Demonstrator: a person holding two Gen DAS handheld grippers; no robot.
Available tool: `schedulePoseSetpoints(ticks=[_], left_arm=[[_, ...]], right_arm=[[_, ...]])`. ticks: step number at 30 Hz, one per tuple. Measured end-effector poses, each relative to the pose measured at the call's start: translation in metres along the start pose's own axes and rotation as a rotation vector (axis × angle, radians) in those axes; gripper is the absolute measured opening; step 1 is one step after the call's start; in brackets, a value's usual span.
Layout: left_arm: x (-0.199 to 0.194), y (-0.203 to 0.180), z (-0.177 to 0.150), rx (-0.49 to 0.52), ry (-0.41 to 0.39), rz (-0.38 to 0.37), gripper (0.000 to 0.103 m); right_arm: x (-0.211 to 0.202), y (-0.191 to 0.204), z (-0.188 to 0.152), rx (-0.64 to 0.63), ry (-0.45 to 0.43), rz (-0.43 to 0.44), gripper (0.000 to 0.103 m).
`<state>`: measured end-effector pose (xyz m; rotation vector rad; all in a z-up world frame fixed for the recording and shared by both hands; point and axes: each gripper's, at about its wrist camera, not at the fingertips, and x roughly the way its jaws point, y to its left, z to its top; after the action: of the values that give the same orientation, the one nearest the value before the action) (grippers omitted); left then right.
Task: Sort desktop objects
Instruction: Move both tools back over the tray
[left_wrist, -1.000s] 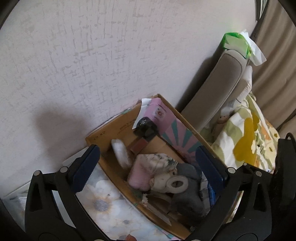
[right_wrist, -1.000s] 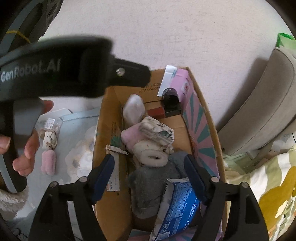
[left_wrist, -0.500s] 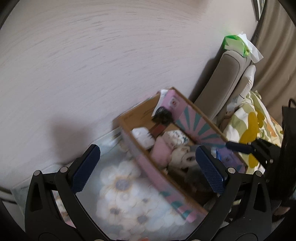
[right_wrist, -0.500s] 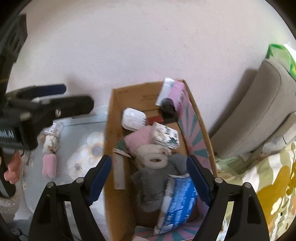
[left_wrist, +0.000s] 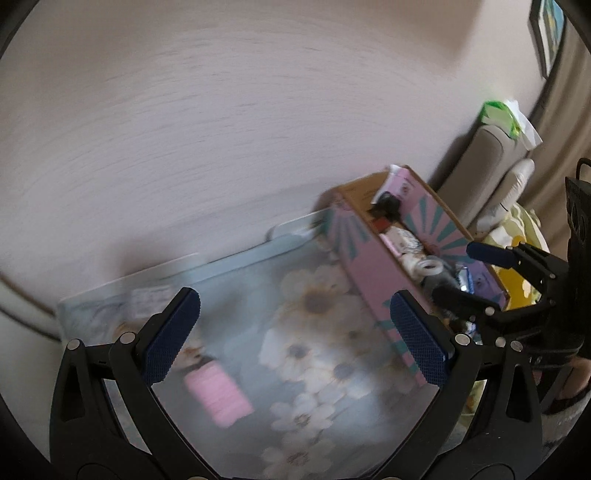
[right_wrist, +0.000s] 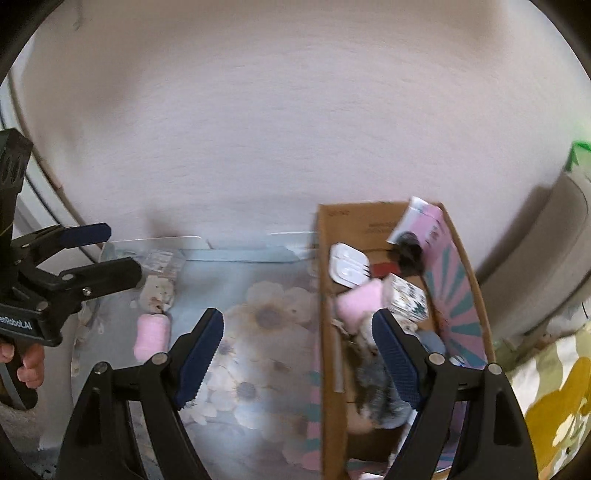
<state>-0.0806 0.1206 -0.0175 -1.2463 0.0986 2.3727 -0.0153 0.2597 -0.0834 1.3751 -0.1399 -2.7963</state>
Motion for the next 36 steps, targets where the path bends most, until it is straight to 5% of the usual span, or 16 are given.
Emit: schedulePoseSetpoints(ticks=[23, 36], left_arm=[[-0.034, 0.122, -0.081, -0.263, 0.024, 0.125, 0.103], [0.047, 0.131, -0.087, -0.261, 0.095, 0.033, 0.102]], right_arm=[[0.047, 0.085, -0.021, -0.142, 0.110, 0.116, 0.080], [0.116, 0.153, -0.088, -0.228, 0.192, 0.207, 0.080]])
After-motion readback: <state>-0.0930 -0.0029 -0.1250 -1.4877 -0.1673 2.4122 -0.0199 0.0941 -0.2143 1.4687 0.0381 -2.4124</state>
